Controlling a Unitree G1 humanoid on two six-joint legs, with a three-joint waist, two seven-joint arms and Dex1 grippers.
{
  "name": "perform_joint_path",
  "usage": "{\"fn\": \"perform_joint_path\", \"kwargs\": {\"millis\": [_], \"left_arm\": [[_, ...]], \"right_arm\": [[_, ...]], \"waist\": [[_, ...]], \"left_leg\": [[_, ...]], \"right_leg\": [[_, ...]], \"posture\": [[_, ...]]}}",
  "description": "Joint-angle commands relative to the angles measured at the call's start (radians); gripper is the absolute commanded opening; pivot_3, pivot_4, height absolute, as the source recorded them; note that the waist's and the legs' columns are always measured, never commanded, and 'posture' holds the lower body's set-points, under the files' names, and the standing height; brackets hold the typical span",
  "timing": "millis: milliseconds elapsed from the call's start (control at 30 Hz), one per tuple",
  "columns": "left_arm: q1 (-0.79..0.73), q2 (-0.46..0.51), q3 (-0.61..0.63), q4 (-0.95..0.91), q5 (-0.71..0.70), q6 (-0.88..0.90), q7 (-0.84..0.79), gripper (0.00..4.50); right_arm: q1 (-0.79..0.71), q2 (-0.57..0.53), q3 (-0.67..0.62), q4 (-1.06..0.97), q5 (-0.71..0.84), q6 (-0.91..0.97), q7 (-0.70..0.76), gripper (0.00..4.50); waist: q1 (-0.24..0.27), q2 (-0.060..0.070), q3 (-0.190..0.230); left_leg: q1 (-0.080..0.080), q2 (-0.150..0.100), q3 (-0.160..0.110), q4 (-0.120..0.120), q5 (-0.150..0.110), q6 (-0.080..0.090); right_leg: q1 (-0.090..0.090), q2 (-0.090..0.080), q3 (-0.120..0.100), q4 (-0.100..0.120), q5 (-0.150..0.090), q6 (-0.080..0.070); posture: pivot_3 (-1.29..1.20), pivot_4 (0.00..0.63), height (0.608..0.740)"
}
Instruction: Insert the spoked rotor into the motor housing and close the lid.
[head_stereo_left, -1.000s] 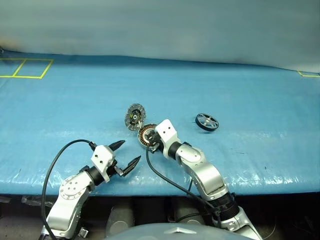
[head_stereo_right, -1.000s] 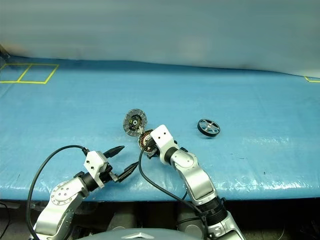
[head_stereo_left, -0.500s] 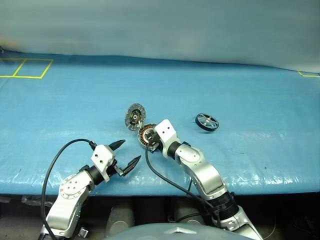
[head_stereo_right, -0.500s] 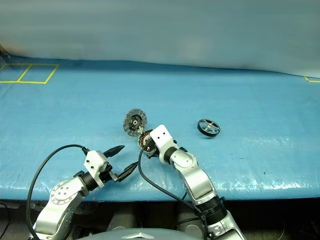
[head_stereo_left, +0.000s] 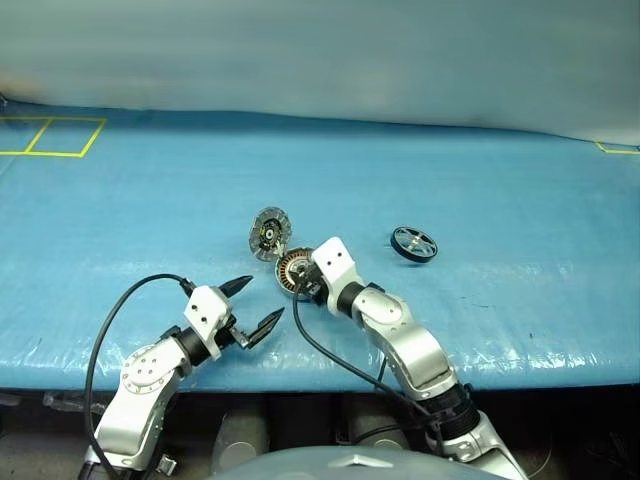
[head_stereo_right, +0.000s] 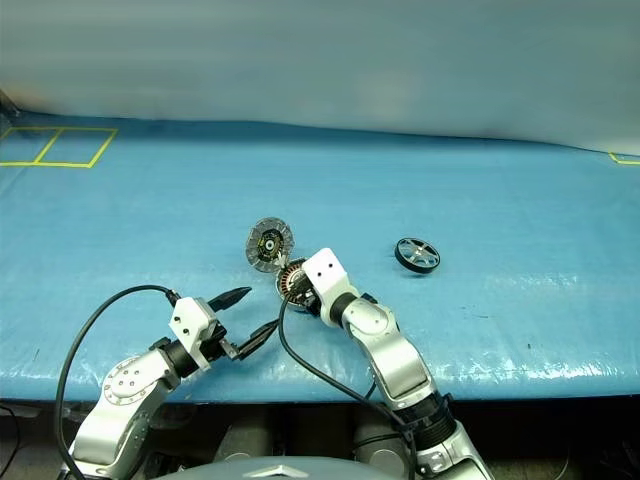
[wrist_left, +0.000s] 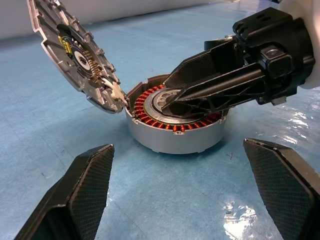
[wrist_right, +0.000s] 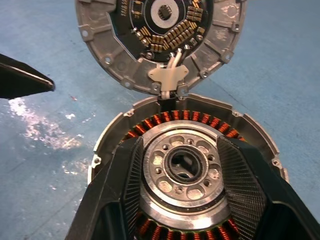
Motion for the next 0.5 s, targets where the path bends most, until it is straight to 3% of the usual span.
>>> {"fn": "perform_joint_path", "kwargs": {"millis": [33, 67, 167, 333, 500], "left_arm": [[-0.005, -0.008, -0.001, -0.004, -0.003, -0.015, 0.006, 4.5], [-0.005, -0.009, -0.001, -0.004, -0.003, -0.015, 0.006, 4.5], [-0.003, -0.01, 0.002, -0.004, -0.002, -0.015, 0.006, 4.5], [-0.008, -0.009, 0.002, -0.005, -0.002, -0.014, 0.005, 4.5], [-0.008, -0.005, 0.003, -0.007, -0.004, -0.009, 0.002, 4.5]], "right_arm": [[-0.013, -0.006, -0.004, -0.149, 0.047, 0.054, 0.031, 2.31], [-0.015, -0.008, -0.006, -0.174, 0.054, 0.072, 0.032, 2.31], [-0.02, -0.017, -0.002, -0.209, 0.058, 0.124, 0.024, 1.69], [-0.058, -0.045, -0.012, -0.18, -0.009, 0.152, -0.046, 0.07], [-0.105, -0.067, -0.132, -0.167, 0.004, 0.21, -0.08, 0.03]], "waist": [[0.0, 0.0, 0.0], [0.0, 0.0, 0.0], [0.0, 0.0, 0.0], [0.0, 0.0, 0.0], [0.002, 0.0, 0.0]], "left_leg": [[0.0, 0.0, 0.0, 0.0, 0.0, 0.0], [0.0, 0.0, 0.0, 0.0, 0.0, 0.0], [0.0, 0.0, 0.0, 0.0, 0.0, 0.0], [0.0, 0.0, 0.0, 0.0, 0.0, 0.0], [0.0, -0.001, 0.0, 0.0, 0.0, 0.0]], "right_leg": [[0.0, 0.0, 0.0, 0.0, 0.0, 0.0], [0.0, 0.0, 0.0, 0.0, 0.0, 0.0], [0.0, 0.0, 0.0, 0.0, 0.0, 0.0], [0.0, -0.001, 0.0, 0.0, 0.0, 0.0], [0.0, 0.0, -0.001, 0.0, 0.0, 0.0]], "posture": [[0.0, 0.15, 0.74], [0.0, 0.15, 0.74], [0.0, 0.15, 0.74], [0.0, 0.15, 0.74], [0.0, 0.15, 0.74]]}}
